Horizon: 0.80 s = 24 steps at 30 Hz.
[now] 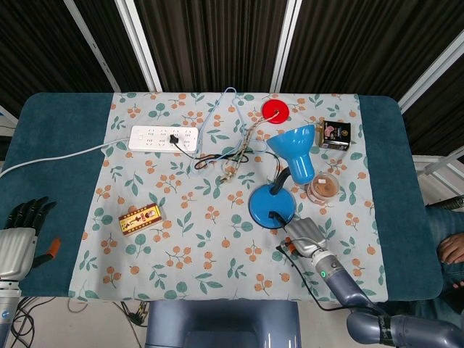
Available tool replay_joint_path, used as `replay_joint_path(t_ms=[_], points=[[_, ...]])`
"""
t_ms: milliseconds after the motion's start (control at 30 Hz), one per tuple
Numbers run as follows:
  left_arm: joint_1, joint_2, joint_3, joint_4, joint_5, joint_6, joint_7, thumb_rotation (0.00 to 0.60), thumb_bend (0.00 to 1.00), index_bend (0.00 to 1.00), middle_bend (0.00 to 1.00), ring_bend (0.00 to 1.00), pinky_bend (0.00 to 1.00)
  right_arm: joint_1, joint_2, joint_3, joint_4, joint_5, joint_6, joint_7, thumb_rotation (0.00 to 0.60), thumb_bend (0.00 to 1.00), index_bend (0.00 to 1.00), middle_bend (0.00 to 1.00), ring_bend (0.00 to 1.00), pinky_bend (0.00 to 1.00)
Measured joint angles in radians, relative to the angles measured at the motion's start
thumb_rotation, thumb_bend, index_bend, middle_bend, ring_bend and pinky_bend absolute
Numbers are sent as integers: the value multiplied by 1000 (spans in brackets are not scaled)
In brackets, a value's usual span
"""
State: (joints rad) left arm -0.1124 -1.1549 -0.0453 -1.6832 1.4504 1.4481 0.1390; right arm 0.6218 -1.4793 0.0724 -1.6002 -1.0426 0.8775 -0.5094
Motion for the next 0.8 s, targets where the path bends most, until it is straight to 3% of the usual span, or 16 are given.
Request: replay_joint_path(t_ms=[800], points=[[0,0,0,1,0,1,-2,600,364,140,63,55,86,57,6,-7,1,112,-5,-71,600,686,12,704,805,1000]])
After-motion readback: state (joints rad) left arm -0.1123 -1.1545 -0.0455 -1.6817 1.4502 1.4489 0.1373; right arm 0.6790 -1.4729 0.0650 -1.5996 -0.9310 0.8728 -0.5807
